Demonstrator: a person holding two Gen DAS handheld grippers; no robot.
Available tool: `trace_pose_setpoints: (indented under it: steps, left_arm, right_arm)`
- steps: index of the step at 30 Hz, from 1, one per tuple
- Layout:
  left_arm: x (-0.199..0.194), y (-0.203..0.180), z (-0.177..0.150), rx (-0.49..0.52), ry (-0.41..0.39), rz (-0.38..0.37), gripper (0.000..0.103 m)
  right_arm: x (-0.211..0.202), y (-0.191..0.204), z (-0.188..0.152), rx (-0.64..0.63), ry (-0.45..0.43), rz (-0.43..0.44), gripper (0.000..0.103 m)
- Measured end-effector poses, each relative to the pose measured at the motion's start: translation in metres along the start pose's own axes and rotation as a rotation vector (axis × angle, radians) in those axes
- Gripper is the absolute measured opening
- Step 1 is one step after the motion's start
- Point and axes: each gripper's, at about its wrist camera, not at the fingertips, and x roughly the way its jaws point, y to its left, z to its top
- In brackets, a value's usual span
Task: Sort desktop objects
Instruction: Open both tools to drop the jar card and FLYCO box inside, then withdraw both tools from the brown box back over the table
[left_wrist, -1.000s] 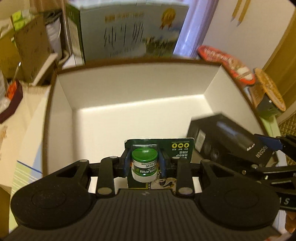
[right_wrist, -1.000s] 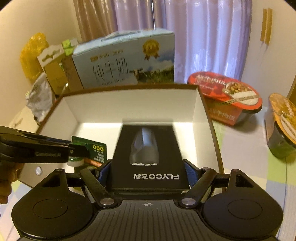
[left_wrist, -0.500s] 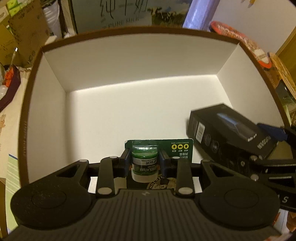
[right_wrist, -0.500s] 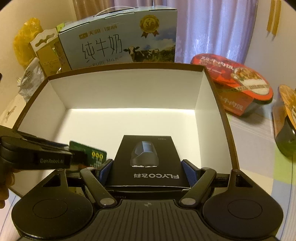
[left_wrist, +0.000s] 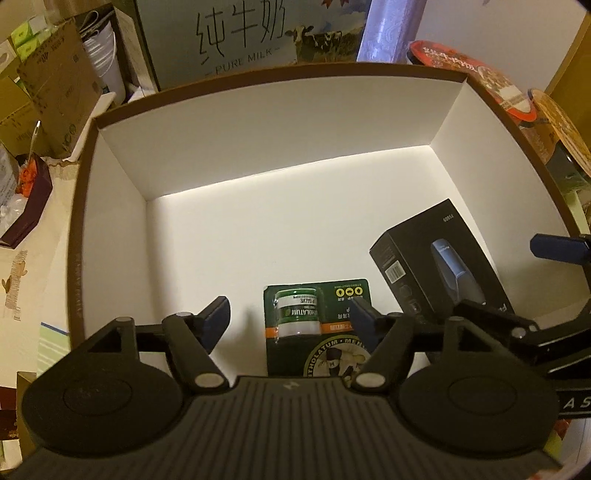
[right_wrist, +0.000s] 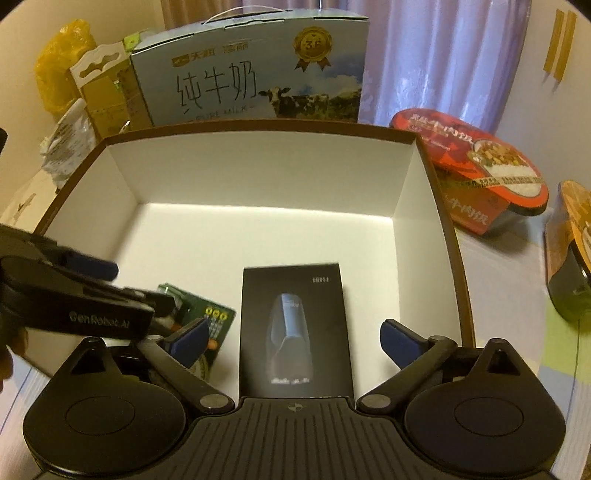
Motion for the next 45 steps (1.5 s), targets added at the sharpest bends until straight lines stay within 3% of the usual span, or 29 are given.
trace_pose_setpoints:
  steps: [11, 24, 38, 45]
  left_arm:
    - [-0.043, -0.003, -0.016, 0.013, -0.078, 0.045, 0.079]
    - [-0.096, -0.010, -0.047, 0.013, -0.157, 0.087, 0.080]
    - [-0.150, -0.021, -0.102, -0.006, -0.247, 0.059, 0.083]
    - [-0.173, -0.031, -0.140, -0.009, -0.280, 0.082, 0.087]
  right_arm:
    - [-0.029, -0.007, -0.011, 0.021, -0.028, 0.004, 0.101]
    - [-0.071, 0.002, -0.022, 0.053, -0.097, 0.008, 0.101]
    - [-0.123, 0.019, -0.059, 0.064, -0.168, 0.021, 0.101]
    - [-0.154, 0.030, -0.089, 0.054, -0.203, 0.025, 0.101]
